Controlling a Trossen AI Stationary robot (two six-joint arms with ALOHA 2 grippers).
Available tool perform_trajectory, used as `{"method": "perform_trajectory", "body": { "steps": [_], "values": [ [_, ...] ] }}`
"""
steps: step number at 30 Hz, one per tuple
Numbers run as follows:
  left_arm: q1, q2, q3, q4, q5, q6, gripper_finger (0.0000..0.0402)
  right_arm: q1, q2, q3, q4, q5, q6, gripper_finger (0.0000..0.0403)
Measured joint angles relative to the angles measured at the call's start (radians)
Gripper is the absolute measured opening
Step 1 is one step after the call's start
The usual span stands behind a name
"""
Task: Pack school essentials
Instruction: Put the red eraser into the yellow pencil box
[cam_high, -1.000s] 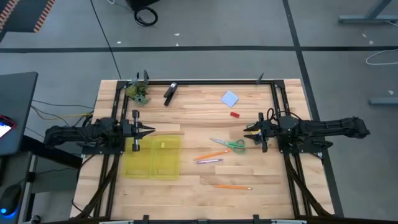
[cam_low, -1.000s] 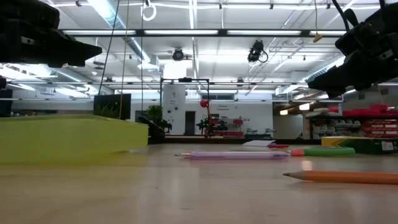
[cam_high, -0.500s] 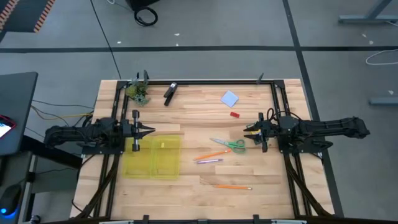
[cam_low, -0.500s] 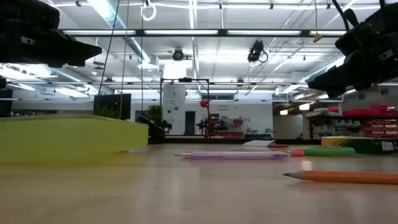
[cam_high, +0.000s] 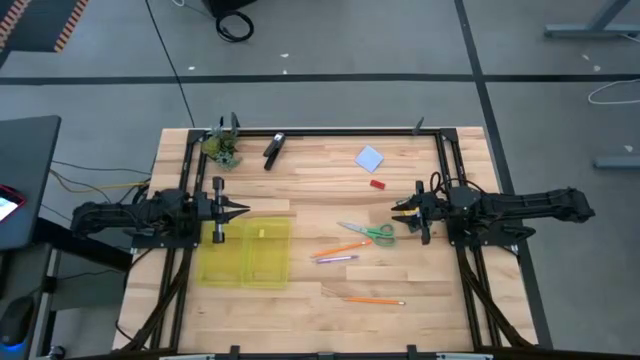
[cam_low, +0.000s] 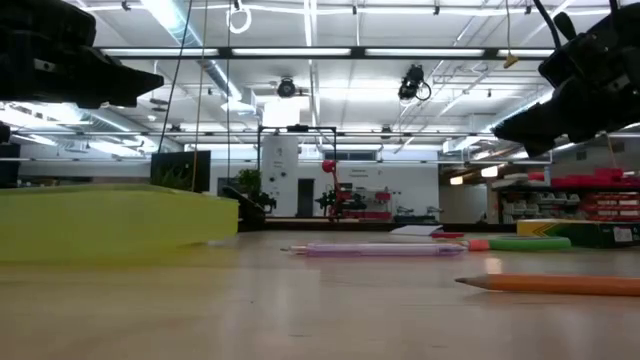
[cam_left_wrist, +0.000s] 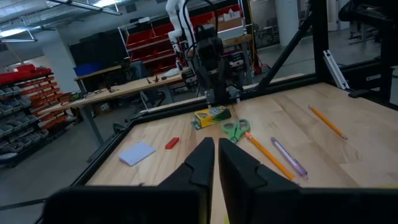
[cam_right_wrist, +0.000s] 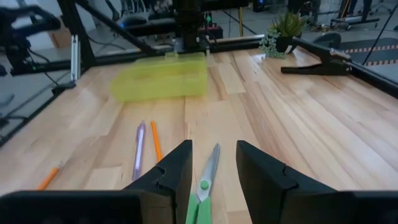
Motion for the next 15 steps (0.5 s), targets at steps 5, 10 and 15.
{"method": "perform_trajectory", "body": {
  "steps": [5, 10, 15],
  "values": [
    [0.0, 0.0, 0.0, 0.0, 0.0, 0.0, 0.0032, 0.0, 0.0, 0.0, 0.042, -0.043, 0.054, 0.0131],
    [0.0, 0.0, 0.0, 0.0, 0.0, 0.0, 0.004, 0.0, 0.0, 0.0, 0.06, -0.044, 0.119, 0.0131],
    [0.0, 0.0, 0.0, 0.0, 0.0, 0.0, 0.0038, 0.0, 0.0, 0.0, 0.082, -0.02, 0.144, 0.0131]
  ]
}}
